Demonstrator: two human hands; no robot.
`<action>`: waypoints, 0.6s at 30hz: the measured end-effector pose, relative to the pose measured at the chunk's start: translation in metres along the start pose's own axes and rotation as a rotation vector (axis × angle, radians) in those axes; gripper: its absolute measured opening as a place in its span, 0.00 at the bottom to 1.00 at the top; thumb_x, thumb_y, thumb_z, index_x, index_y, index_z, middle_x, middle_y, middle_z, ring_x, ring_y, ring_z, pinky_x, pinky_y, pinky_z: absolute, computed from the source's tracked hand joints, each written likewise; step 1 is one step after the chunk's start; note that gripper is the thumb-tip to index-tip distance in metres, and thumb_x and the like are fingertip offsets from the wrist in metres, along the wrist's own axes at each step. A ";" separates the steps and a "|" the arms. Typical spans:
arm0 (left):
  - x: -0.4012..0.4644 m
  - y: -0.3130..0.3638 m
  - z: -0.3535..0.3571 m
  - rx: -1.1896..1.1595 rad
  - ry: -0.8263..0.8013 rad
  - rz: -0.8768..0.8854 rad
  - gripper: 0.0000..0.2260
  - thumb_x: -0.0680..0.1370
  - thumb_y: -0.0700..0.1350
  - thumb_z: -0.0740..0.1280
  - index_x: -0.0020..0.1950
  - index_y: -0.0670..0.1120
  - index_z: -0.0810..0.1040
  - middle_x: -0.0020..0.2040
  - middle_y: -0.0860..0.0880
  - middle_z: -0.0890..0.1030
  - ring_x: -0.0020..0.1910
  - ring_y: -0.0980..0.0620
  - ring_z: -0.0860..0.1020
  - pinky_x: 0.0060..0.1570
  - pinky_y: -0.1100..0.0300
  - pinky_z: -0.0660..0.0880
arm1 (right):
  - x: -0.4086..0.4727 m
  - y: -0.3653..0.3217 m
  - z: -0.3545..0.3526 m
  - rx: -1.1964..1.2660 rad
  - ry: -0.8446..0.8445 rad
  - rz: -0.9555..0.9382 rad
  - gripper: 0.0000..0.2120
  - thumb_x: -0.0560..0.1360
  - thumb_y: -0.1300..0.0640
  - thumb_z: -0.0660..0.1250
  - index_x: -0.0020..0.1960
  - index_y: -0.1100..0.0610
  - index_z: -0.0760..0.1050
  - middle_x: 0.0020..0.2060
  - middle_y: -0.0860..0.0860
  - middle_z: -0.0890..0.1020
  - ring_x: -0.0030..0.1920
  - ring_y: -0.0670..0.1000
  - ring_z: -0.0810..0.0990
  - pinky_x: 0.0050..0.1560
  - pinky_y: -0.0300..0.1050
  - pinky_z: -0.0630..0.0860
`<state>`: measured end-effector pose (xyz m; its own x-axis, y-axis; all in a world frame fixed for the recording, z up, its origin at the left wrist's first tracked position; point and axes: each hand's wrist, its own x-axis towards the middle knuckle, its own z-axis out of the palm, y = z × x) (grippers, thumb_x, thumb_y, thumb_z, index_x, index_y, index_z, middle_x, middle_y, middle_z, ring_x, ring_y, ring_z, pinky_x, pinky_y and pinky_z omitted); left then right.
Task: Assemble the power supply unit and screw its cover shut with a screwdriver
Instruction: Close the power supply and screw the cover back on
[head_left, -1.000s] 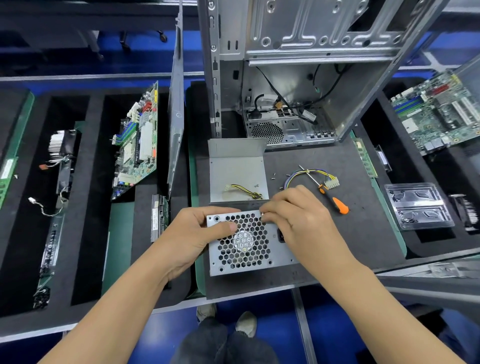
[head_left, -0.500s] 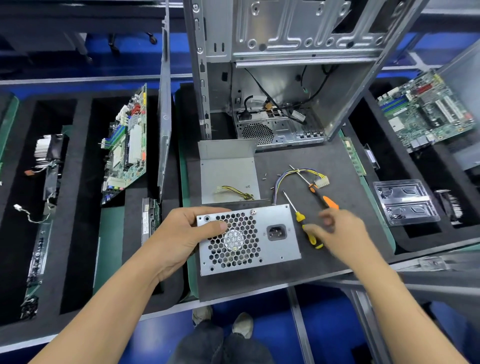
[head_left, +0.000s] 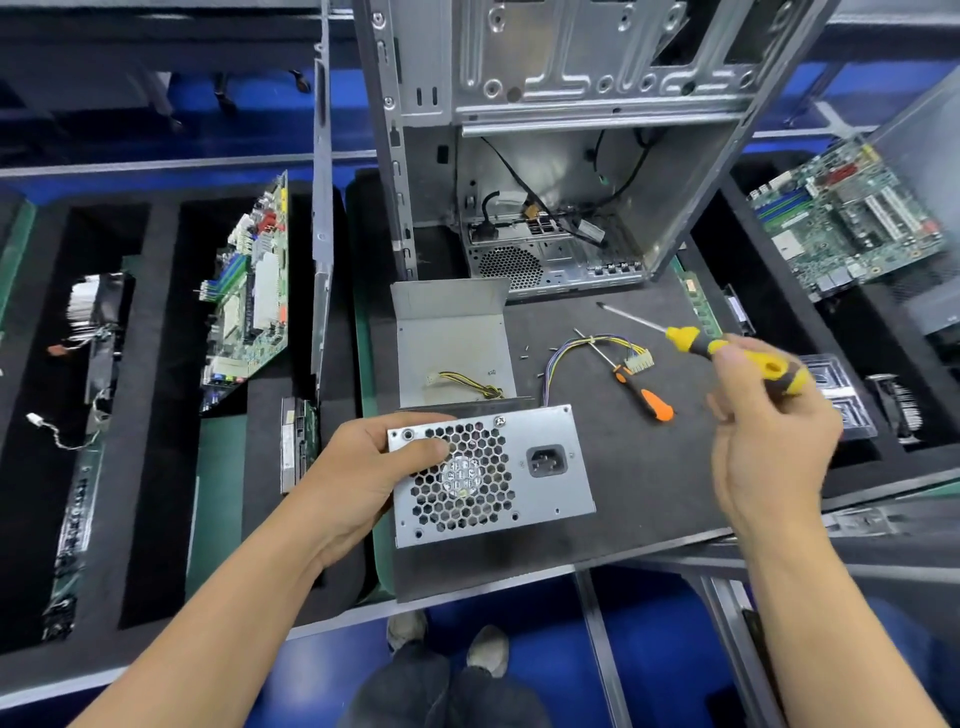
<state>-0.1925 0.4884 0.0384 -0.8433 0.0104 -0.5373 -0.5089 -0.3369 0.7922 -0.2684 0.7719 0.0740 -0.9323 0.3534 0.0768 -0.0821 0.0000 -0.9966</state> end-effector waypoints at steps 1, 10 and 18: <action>0.000 0.000 0.001 -0.002 0.000 0.004 0.10 0.73 0.36 0.72 0.49 0.49 0.88 0.50 0.43 0.87 0.47 0.49 0.86 0.42 0.64 0.80 | -0.001 -0.011 0.008 0.053 -0.015 -0.014 0.06 0.74 0.50 0.70 0.39 0.49 0.81 0.31 0.47 0.76 0.30 0.47 0.69 0.35 0.42 0.67; 0.001 -0.002 -0.001 -0.009 -0.019 0.019 0.11 0.70 0.40 0.74 0.51 0.49 0.88 0.52 0.43 0.86 0.51 0.46 0.85 0.46 0.61 0.81 | -0.033 -0.025 0.052 -0.098 -0.283 -0.008 0.12 0.76 0.44 0.61 0.41 0.52 0.72 0.32 0.54 0.83 0.25 0.51 0.75 0.25 0.41 0.71; 0.000 -0.001 0.000 -0.003 -0.007 0.005 0.10 0.76 0.34 0.70 0.51 0.45 0.87 0.51 0.42 0.86 0.49 0.48 0.86 0.44 0.63 0.80 | -0.031 -0.014 0.049 -0.151 -0.211 0.036 0.14 0.75 0.41 0.61 0.41 0.51 0.70 0.31 0.54 0.82 0.25 0.50 0.74 0.26 0.42 0.71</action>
<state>-0.1920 0.4887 0.0370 -0.8471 0.0148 -0.5312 -0.5038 -0.3401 0.7940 -0.2553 0.7150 0.0866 -0.9878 0.1526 0.0300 -0.0090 0.1361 -0.9907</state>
